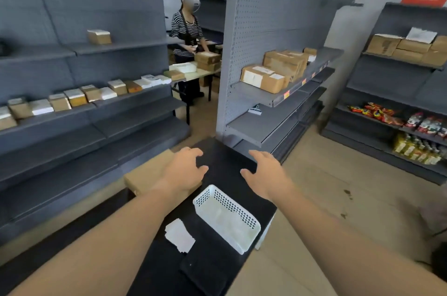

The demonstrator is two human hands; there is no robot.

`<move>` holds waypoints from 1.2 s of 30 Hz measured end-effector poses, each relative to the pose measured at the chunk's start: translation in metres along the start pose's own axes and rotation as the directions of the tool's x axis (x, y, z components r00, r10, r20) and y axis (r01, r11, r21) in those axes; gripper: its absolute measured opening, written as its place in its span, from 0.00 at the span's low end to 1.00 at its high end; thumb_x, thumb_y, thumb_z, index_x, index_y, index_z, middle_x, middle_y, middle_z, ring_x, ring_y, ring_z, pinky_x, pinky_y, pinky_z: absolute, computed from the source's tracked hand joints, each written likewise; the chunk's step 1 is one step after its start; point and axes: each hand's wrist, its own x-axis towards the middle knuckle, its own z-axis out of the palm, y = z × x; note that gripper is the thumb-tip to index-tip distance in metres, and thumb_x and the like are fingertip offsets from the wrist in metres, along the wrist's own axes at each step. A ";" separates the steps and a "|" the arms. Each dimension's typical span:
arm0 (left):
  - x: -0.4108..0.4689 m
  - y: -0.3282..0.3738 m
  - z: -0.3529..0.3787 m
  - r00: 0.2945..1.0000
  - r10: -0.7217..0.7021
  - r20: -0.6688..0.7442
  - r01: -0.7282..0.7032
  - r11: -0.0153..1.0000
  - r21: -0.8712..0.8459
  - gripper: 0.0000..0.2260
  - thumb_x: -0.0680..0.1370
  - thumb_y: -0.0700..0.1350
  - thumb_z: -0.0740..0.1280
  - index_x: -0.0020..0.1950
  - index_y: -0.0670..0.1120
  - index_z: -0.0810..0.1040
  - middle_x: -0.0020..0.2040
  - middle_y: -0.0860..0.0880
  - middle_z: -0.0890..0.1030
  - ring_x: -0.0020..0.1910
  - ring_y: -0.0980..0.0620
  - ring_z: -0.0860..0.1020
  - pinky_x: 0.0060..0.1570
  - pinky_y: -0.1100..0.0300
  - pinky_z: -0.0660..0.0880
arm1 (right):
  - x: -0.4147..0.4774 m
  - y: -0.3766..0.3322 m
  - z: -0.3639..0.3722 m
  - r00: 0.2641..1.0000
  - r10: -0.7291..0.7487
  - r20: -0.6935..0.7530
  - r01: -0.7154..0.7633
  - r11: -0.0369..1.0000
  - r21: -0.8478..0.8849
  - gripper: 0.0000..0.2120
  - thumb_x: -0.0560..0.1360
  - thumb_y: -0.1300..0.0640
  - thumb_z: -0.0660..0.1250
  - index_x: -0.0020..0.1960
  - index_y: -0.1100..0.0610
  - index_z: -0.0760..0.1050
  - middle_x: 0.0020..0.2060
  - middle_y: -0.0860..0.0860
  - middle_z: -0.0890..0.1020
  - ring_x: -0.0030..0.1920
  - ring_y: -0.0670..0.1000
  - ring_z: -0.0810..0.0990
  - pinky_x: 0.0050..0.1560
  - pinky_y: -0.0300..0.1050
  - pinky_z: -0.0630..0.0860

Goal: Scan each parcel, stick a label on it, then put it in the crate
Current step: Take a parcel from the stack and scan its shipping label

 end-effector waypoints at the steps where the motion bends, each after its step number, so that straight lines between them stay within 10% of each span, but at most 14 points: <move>1: 0.003 -0.005 0.002 0.999 -0.036 0.023 0.037 0.998 -0.047 0.19 0.79 0.49 0.70 0.68 0.45 0.77 0.65 0.47 0.78 0.60 0.50 0.78 0.58 0.60 0.74 | 0.013 -0.003 0.014 0.999 -0.013 0.039 0.013 1.000 0.005 0.31 0.81 0.43 0.65 0.81 0.48 0.59 0.78 0.50 0.65 0.76 0.56 0.67 0.74 0.57 0.69; 15: 0.066 -0.179 0.135 0.672 -0.740 -0.032 0.701 0.649 -0.294 0.29 0.80 0.52 0.69 0.78 0.44 0.65 0.71 0.44 0.72 0.69 0.46 0.72 0.66 0.54 0.71 | 0.220 -0.016 0.233 0.862 -0.196 0.468 0.149 0.980 0.135 0.28 0.80 0.45 0.66 0.76 0.51 0.63 0.72 0.52 0.68 0.70 0.57 0.70 0.67 0.58 0.74; 19: 0.091 -0.212 0.176 0.522 -0.853 -0.021 0.760 0.475 -0.443 0.27 0.80 0.52 0.68 0.73 0.41 0.66 0.68 0.44 0.74 0.58 0.48 0.74 0.49 0.61 0.71 | 0.271 -0.009 0.289 0.863 -0.152 0.482 0.085 0.984 0.159 0.42 0.79 0.39 0.66 0.83 0.52 0.48 0.81 0.54 0.56 0.78 0.59 0.62 0.73 0.61 0.68; 22: 0.097 -0.224 0.200 0.443 -0.896 0.035 0.786 0.370 -0.496 0.32 0.80 0.55 0.68 0.76 0.40 0.62 0.72 0.42 0.71 0.67 0.42 0.72 0.55 0.57 0.68 | 0.290 -0.005 0.314 0.856 -0.117 0.504 -0.003 0.973 0.230 0.44 0.78 0.38 0.67 0.83 0.54 0.48 0.80 0.55 0.59 0.78 0.59 0.63 0.74 0.59 0.67; 28: 0.098 -0.233 0.213 0.419 -0.906 0.067 0.752 0.304 -0.585 0.26 0.80 0.52 0.69 0.75 0.44 0.67 0.62 0.50 0.76 0.56 0.49 0.75 0.54 0.56 0.73 | 0.297 -0.009 0.326 0.861 -0.144 0.489 0.006 0.962 0.274 0.27 0.78 0.45 0.70 0.71 0.56 0.67 0.65 0.53 0.76 0.59 0.52 0.77 0.55 0.46 0.76; 36: 0.047 -0.227 0.166 0.386 -0.922 -0.012 0.669 0.289 -0.684 0.22 0.80 0.47 0.67 0.74 0.50 0.69 0.61 0.54 0.78 0.58 0.50 0.76 0.55 0.57 0.75 | 0.253 -0.053 0.297 0.845 -0.226 0.484 0.046 0.933 0.357 0.28 0.78 0.49 0.72 0.72 0.57 0.67 0.64 0.53 0.76 0.57 0.52 0.76 0.53 0.44 0.74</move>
